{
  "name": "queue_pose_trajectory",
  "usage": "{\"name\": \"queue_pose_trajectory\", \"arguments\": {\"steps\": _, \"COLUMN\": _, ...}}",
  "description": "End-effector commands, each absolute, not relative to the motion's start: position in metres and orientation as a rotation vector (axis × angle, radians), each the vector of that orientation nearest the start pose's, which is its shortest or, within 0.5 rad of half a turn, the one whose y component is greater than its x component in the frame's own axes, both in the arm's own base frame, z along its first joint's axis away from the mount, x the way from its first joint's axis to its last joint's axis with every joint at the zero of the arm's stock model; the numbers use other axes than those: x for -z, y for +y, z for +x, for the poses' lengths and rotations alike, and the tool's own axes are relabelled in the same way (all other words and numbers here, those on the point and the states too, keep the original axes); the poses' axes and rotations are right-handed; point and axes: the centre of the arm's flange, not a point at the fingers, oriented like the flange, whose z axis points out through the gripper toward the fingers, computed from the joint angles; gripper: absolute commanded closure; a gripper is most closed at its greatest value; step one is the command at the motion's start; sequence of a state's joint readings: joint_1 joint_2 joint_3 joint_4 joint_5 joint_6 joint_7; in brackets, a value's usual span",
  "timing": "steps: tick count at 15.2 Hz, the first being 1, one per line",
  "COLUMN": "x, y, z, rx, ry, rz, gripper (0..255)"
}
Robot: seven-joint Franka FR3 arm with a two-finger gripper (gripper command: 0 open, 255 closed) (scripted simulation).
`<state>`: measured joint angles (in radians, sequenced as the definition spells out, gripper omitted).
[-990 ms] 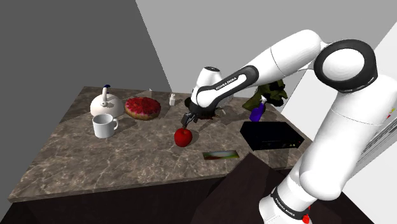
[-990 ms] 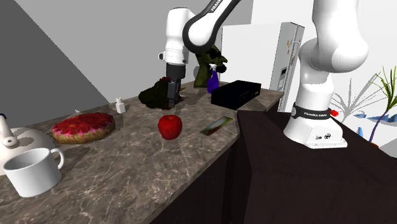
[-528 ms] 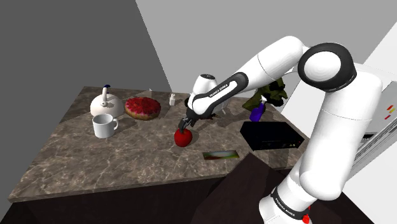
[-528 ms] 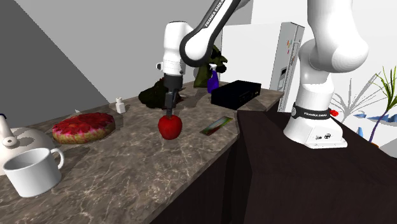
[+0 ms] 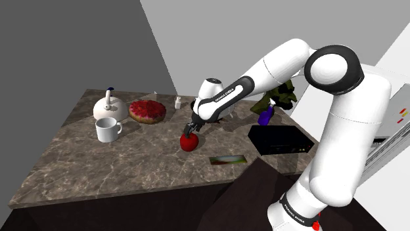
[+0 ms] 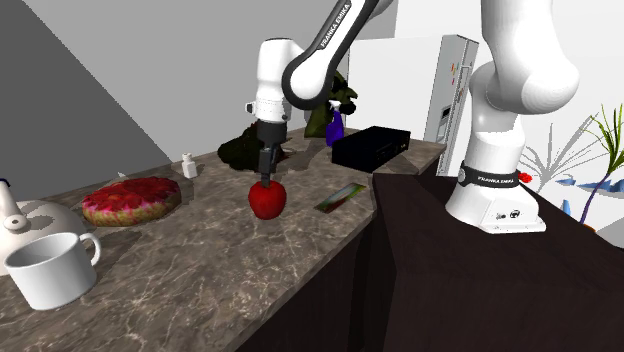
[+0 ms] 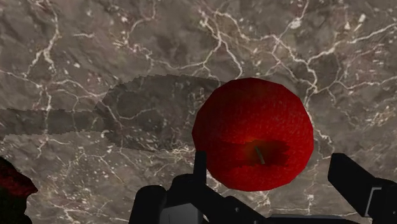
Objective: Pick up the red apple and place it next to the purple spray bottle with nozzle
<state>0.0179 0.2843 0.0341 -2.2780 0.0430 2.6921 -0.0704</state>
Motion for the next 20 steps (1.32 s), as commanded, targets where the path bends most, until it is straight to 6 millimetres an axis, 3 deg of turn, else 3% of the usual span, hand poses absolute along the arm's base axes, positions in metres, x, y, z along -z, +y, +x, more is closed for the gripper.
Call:
{"name": "queue_pose_trajectory", "arguments": {"steps": 1, "x": -0.242, "y": 0.027, "z": 0.548, "rx": 0.202, "ry": -0.129, "rz": -3.103, "gripper": 0}}
{"name": "queue_pose_trajectory", "arguments": {"steps": 2, "x": -0.242, "y": 0.027, "z": 0.548, "rx": 0.202, "ry": -0.129, "rz": -3.103, "gripper": 255}}
{"name": "queue_pose_trajectory", "arguments": {"steps": 11, "x": -0.242, "y": 0.027, "z": 0.548, "rx": 0.202, "ry": -0.129, "rz": -3.103, "gripper": 255}}
{"name": "queue_pose_trajectory", "arguments": {"steps": 20, "x": -0.29, "y": 0.027, "z": 0.548, "rx": 0.202, "ry": -0.129, "rz": -3.103, "gripper": 255}}
